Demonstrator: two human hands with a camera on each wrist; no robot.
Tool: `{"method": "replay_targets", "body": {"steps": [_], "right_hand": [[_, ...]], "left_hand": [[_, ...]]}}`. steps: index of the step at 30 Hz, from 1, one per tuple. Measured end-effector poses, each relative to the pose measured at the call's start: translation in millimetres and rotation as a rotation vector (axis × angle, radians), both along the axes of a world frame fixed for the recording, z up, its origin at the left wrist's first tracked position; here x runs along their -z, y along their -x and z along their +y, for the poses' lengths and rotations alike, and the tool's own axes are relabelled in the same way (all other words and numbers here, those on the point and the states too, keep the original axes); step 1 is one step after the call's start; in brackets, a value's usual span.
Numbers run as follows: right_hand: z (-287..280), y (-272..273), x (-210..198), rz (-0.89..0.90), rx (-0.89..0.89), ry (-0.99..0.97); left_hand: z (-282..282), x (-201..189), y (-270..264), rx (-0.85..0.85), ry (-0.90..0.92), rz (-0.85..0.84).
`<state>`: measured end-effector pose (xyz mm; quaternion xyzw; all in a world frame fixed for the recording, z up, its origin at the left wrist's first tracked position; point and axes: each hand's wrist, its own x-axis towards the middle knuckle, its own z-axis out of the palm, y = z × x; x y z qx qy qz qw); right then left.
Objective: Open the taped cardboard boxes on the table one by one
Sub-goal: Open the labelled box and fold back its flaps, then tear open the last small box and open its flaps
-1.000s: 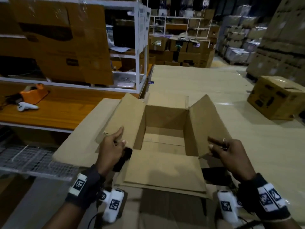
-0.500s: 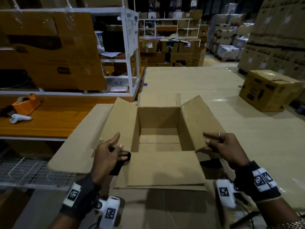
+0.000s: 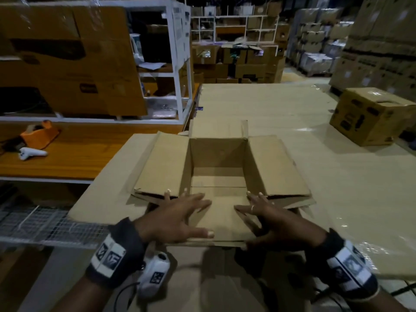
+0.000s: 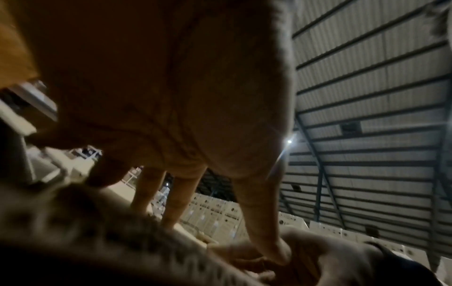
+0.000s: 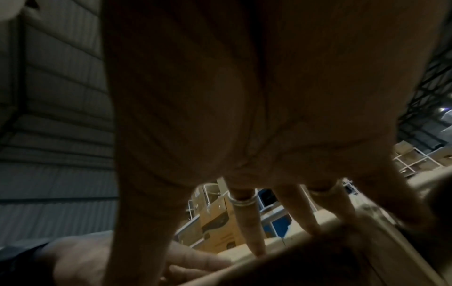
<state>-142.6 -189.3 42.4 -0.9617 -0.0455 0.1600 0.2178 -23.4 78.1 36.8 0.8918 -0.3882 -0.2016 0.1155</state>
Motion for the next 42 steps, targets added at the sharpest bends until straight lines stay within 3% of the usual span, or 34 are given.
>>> {"method": "replay_targets", "body": {"steps": [2, 8, 12, 15, 18, 23, 27, 34, 42], "right_hand": [[1.4, 0.7, 13.1, 0.045, 0.018, -0.029], [2.7, 6.1, 28.2, -0.019, 0.046, -0.100], [2.0, 7.7, 30.7, -0.060, 0.042, -0.079], [1.9, 12.7, 35.6, -0.128, 0.030, 0.023], [-7.7, 28.2, 39.9, -0.279, 0.065, -0.072], [-49.7, 60.7, 40.9, -0.553, 0.093, -0.216], [-111.4, 108.3, 45.7, -0.657, 0.257, -0.259], [-227.0, 208.6, 84.2, -0.736, 0.606, -0.300], [-312.9, 303.4, 130.1, -0.684, 0.925, -0.425]], "left_hand": [[-8.5, 10.1, 8.1, 0.035, -0.110, -0.040], [-15.2, 42.8, 20.5, 0.025, -0.127, -0.256], [-19.3, 41.0, 18.8, 0.013, -0.123, -0.263], [-22.6, 24.5, 26.9, -0.049, 0.021, -0.144], [-47.0, 6.7, 51.5, -0.037, 0.219, -0.125], [-117.6, 2.5, 90.1, -0.079, 0.449, -0.166], [-184.9, 0.9, 124.3, -0.103, 0.578, -0.184], [-320.8, 19.0, 191.1, -0.061, 0.552, -0.017], [-451.4, 70.4, 243.1, -0.002, 0.504, 0.161]]}}
